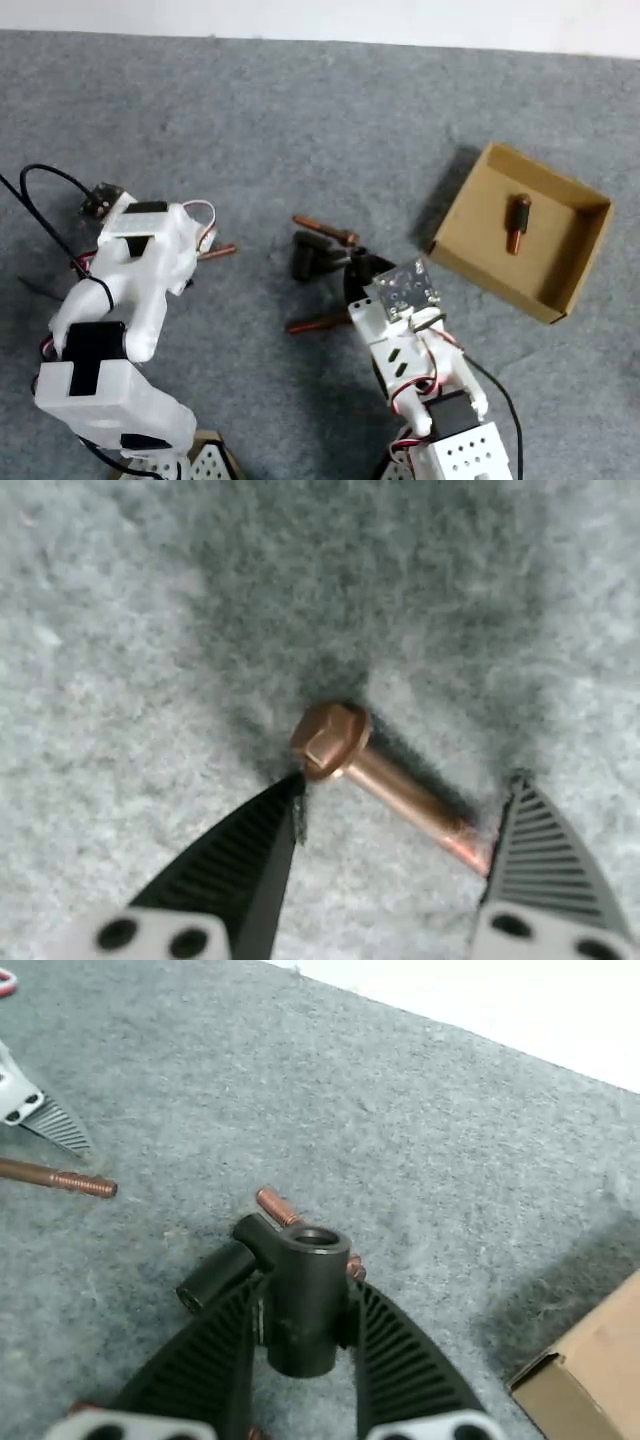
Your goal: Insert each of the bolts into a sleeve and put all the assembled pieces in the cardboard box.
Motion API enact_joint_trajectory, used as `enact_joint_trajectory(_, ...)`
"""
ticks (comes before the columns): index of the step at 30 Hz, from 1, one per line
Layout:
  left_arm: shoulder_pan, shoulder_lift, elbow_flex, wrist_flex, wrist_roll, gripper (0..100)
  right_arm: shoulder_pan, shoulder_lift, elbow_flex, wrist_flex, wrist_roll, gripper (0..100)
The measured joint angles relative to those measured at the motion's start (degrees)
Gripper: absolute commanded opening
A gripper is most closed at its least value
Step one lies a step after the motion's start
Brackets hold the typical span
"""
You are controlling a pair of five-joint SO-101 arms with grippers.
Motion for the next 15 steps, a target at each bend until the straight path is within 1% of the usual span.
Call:
enact_joint_trajectory(3,0.0,-0.1,0.0,-0.2,0.1,0,0.0,0.0,0.0,0.0,0.0,0.5)
enact_joint_trajectory(5,-0.2,-0.3,-1.1,-1.1,0.1,3,0.0,0.0,0.0,0.0,0.0,0.5)
enact_joint_trajectory(8,-1.0,0.4,-2.3,-1.8,0.2,0,0.0,0.0,0.0,0.0,0.0,0.5)
enact_joint_trajectory(13,-1.0,0.4,-2.4,-1.9,0.2,0,0.0,0.0,0.0,0.0,0.0,0.5)
enact_joint_trajectory(15,-1.0,0.4,-2.4,-1.9,-1.0,0,0.0,0.0,0.0,0.0,0.0,0.5)
